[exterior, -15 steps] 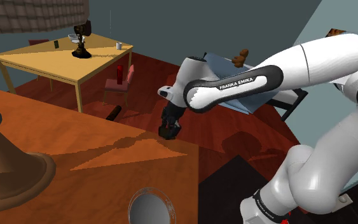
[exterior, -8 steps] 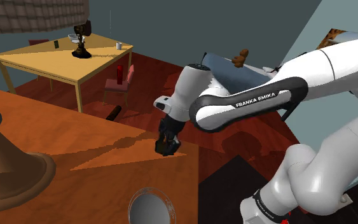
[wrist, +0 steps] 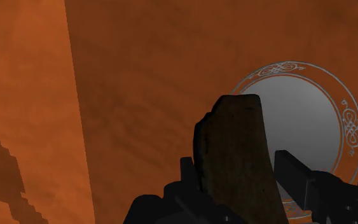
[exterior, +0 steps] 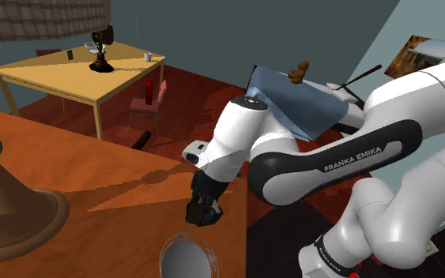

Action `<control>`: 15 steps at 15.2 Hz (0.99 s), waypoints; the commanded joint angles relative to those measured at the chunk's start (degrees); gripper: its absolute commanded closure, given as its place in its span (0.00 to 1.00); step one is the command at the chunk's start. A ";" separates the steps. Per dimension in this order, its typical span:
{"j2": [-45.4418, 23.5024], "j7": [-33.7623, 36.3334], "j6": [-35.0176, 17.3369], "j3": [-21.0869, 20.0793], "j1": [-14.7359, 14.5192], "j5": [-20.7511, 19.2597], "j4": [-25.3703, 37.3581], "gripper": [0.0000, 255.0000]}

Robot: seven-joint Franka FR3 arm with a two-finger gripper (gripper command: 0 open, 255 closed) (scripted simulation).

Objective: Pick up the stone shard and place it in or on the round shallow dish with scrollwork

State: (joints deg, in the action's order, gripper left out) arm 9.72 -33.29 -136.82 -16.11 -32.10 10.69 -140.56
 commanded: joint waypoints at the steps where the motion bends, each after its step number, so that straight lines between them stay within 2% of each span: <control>1: -0.47 3.48 -0.49 -2.01 -1.28 -0.16 0.34 1.00; 7: -2.06 13.16 -1.12 -7.50 -4.66 -1.30 2.16 1.00; 15: -6.77 14.25 -7.91 -8.05 -4.47 -3.10 -0.14 1.00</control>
State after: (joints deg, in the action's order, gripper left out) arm 3.66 -19.24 -143.78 -24.10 -36.60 7.90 -140.46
